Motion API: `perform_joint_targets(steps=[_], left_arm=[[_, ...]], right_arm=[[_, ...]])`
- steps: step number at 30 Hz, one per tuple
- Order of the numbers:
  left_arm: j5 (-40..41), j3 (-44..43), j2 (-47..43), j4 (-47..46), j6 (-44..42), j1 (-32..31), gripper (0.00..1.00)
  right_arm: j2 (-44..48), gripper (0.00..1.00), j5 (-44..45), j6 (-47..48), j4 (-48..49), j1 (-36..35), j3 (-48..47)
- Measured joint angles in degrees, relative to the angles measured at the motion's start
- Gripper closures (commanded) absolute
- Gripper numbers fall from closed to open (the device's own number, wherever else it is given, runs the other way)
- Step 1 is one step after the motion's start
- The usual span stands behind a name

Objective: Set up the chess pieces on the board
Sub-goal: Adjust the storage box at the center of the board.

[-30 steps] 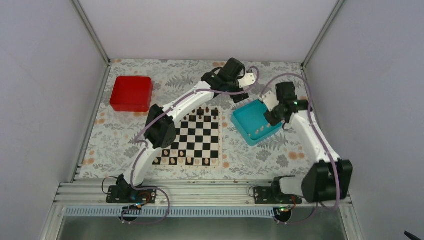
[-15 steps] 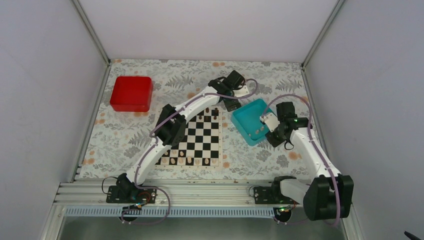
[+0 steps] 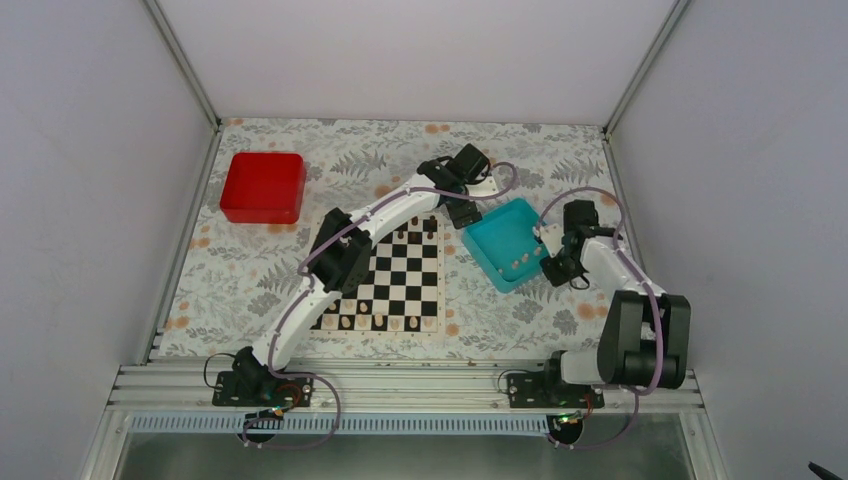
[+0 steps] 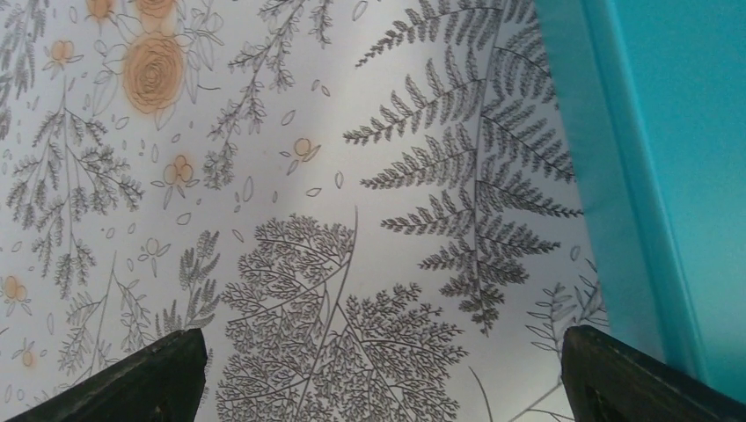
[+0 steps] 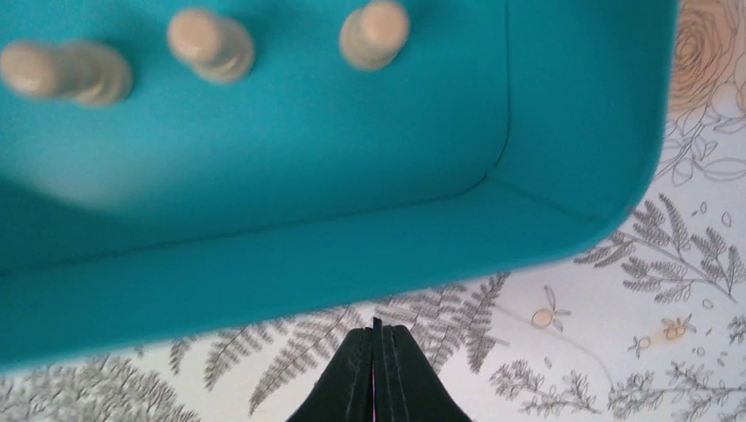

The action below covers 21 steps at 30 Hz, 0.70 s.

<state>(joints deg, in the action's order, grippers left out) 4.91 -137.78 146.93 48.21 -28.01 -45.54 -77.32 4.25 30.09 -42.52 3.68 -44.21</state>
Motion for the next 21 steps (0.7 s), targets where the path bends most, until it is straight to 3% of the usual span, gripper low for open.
perform_joint_targets(steps=[21], left_arm=[[-1.16, 14.05, -9.33, -0.66, -0.52, -8.00, 0.00]], right_arm=[[-18.88, 0.96, -1.95, 4.24, 2.49, 4.68, -21.35]])
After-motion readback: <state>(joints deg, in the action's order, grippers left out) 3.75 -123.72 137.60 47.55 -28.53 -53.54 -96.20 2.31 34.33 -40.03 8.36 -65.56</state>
